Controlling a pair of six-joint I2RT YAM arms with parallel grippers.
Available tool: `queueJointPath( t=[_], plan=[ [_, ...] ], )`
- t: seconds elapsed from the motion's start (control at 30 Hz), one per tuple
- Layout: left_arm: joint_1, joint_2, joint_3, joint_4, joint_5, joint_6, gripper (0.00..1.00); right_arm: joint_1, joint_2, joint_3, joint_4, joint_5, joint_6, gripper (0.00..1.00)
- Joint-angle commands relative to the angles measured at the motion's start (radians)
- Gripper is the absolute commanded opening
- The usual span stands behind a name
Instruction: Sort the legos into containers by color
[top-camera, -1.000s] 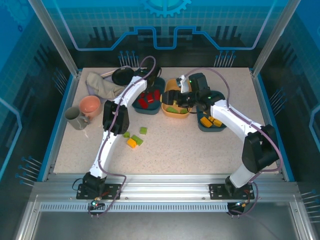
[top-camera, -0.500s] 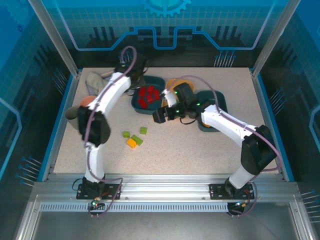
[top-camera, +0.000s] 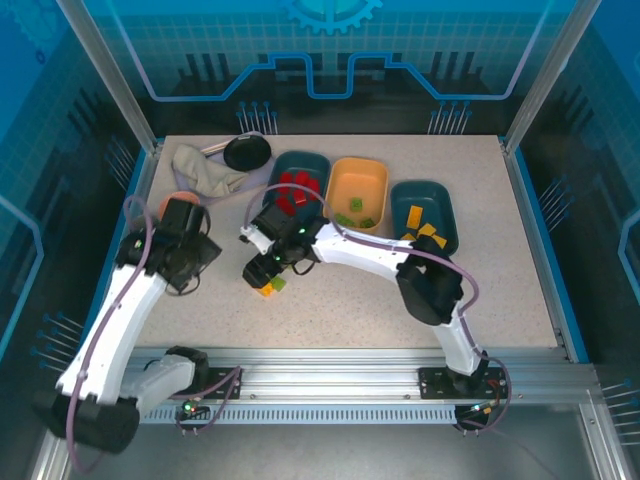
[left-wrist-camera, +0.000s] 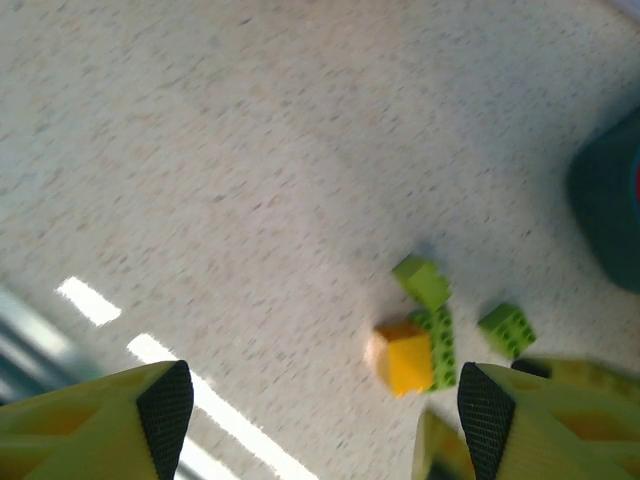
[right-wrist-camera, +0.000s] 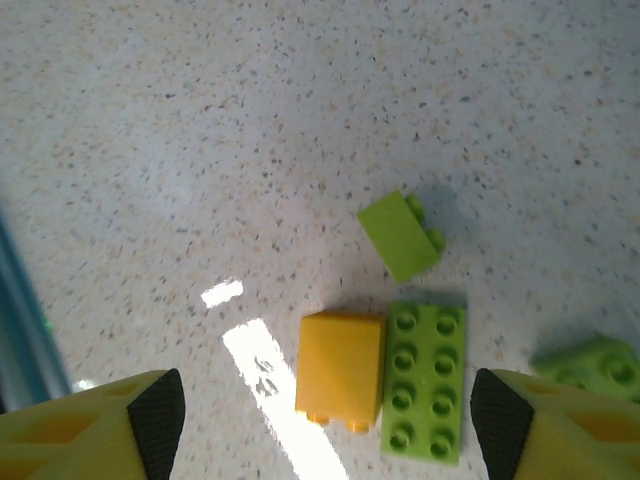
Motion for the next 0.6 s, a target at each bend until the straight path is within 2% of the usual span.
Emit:
queueJointPath(
  t=[0.0,0.17,0.37,0.43,0.57],
  plan=[
    [-0.003,-0.118,-0.025,-0.177,0.034,-0.045,0.74,0.014,0.119,0.152,-0.135,0.078,-0.019,0.79],
    [-0.002,-0.197,-0.005,-0.261,0.063,-0.007,0.74,0.027,0.276,0.334,-0.238,0.129,-0.037,0.78],
    [-0.003,-0.199,0.016,-0.263,0.066,0.022,0.73,0.033,0.364,0.442,-0.269,0.133,-0.043,0.71],
    [-0.003,-0.200,0.014,-0.262,0.070,0.026,0.73,0.035,0.396,0.481,-0.282,0.137,-0.043,0.67],
    [-0.003,-0.206,0.015,-0.265,0.071,0.041,0.73,0.037,0.454,0.560,-0.319,0.149,-0.035,0.52]
  ],
)
